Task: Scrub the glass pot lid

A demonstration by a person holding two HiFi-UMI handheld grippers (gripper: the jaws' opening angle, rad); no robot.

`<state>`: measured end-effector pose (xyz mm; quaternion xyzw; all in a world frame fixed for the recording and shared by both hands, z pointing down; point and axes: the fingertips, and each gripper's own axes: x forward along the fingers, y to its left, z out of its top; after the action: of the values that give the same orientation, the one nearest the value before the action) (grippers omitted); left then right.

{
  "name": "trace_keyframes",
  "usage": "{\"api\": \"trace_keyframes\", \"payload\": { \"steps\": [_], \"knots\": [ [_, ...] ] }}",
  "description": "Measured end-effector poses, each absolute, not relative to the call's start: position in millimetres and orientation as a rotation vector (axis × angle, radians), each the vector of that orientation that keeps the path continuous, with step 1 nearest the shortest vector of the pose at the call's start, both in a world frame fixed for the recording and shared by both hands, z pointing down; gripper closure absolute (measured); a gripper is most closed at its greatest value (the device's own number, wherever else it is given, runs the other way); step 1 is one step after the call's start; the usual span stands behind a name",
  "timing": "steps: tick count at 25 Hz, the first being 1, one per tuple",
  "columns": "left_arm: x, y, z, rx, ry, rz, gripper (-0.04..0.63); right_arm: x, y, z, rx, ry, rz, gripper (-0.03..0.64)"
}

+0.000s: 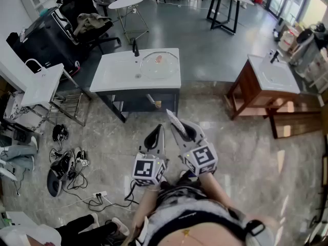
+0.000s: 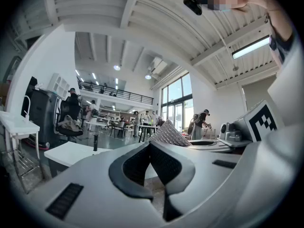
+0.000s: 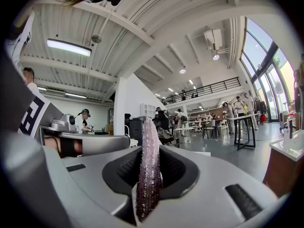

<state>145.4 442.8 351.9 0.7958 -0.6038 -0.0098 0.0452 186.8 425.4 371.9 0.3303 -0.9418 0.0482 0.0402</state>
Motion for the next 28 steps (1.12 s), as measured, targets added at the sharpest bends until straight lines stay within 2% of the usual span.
{"api": "trace_keyframes", "payload": {
  "steps": [16, 28],
  "knots": [
    [179.9, 446.3, 356.1, 2.365, -1.931, -0.053, 0.601, 228.8, 410.8, 369.4, 0.925, -2.987, 0.106, 0.534],
    [142.1, 412.0, 360.5, 2.35, -1.894, -0.137, 0.601, 199.9, 382.3, 383.3, 0.993, -2.952, 0.161, 0.534]
  ]
}}
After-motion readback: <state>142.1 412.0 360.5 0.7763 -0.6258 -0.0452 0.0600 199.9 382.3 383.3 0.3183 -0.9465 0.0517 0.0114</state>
